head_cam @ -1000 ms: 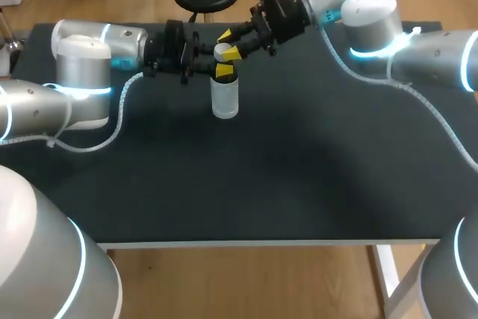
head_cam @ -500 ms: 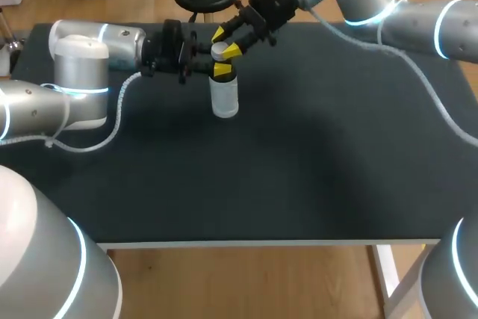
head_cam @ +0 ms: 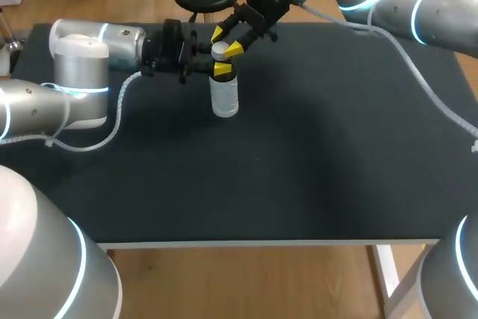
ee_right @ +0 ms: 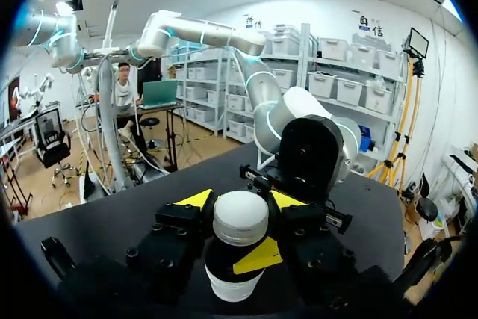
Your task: Unscrew the bottle cap
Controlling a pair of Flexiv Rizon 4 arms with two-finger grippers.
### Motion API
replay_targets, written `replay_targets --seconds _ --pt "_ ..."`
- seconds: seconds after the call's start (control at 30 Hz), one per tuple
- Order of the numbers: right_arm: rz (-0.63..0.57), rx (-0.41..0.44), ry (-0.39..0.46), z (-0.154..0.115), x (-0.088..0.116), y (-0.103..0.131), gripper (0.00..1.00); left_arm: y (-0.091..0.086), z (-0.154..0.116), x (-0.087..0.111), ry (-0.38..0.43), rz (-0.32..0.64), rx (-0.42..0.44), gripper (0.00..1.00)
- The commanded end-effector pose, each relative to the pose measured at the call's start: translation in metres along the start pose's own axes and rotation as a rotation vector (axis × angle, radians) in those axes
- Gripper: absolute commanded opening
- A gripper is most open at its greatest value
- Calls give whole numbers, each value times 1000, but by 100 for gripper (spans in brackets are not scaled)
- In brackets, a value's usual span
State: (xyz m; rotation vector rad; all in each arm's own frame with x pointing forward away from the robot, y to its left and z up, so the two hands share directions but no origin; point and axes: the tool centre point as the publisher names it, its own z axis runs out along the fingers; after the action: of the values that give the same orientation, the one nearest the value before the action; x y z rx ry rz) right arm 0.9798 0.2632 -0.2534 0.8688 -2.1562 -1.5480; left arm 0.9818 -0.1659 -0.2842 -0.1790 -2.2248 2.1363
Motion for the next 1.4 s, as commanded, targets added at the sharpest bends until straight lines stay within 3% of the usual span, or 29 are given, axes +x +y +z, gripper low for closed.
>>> replay_targets --seconds 0.03,0.23,0.37,0.6,0.77,1.03,1.4 --pt "13 2 188 -2 -6 0 100 2 3 -2 4 -1 1 0" --pt "33 25 82 -8 0 4 100 2 3 -2 4 -1 1 0" --pt "46 36 -33 -14 7 8 100 2 3 -2 4 -1 1 0" --pt "77 39 -305 -18 17 10 100 2 3 -2 4 -1 1 0" --pt "94 68 -424 -18 19 12 100 2 3 -2 4 -1 1 0" --pt "104 58 -504 -21 22 14 100 2 3 -2 4 -1 1 0" --pt "156 71 -525 -20 21 10 100 2 3 -2 4 -1 1 0"
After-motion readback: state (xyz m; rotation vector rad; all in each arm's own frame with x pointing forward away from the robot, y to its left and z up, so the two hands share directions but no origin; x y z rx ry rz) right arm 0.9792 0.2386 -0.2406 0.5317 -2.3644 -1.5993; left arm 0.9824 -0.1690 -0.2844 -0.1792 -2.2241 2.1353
